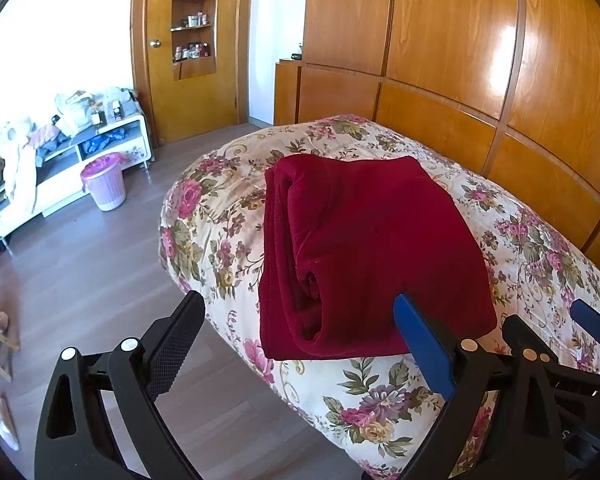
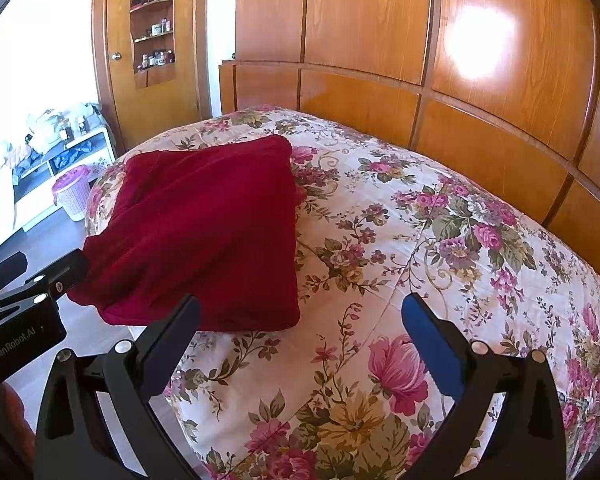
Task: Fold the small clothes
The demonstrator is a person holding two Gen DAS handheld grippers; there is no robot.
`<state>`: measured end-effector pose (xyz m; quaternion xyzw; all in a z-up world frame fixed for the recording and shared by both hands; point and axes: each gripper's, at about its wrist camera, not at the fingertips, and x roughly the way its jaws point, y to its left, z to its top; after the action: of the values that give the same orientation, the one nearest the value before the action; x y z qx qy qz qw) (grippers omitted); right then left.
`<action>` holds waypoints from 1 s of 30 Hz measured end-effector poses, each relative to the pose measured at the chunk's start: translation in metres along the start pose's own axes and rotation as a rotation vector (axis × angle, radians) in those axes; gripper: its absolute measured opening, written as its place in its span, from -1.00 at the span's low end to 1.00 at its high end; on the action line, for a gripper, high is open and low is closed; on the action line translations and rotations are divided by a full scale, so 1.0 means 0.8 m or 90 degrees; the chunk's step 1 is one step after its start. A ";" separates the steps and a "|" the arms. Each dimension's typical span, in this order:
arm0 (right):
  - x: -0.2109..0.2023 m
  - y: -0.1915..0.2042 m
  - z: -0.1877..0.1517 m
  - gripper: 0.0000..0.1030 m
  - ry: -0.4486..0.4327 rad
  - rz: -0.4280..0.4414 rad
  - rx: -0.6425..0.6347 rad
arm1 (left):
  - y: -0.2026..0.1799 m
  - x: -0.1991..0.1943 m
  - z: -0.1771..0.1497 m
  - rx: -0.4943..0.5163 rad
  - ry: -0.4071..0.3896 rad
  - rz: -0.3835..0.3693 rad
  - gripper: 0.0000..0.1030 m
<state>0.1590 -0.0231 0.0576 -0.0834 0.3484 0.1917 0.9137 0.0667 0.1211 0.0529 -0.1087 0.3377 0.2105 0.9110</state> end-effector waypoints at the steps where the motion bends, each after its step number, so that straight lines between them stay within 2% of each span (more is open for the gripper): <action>1: -0.001 0.000 0.000 0.95 -0.001 0.000 0.000 | 0.000 -0.001 0.000 0.000 -0.001 0.000 0.83; 26: 0.001 0.008 -0.003 0.95 0.008 0.007 -0.003 | 0.006 -0.009 -0.001 0.006 -0.005 0.005 0.83; 28: 0.002 0.008 -0.003 0.95 0.008 0.007 -0.003 | 0.006 -0.009 -0.001 0.009 -0.005 0.003 0.91; 30: 0.002 0.008 -0.003 0.95 0.007 0.006 -0.004 | 0.007 -0.011 0.000 0.008 -0.006 0.001 0.91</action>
<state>0.1561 -0.0175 0.0550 -0.0855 0.3531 0.1968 0.9107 0.0580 0.1230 0.0582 -0.1018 0.3346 0.2100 0.9130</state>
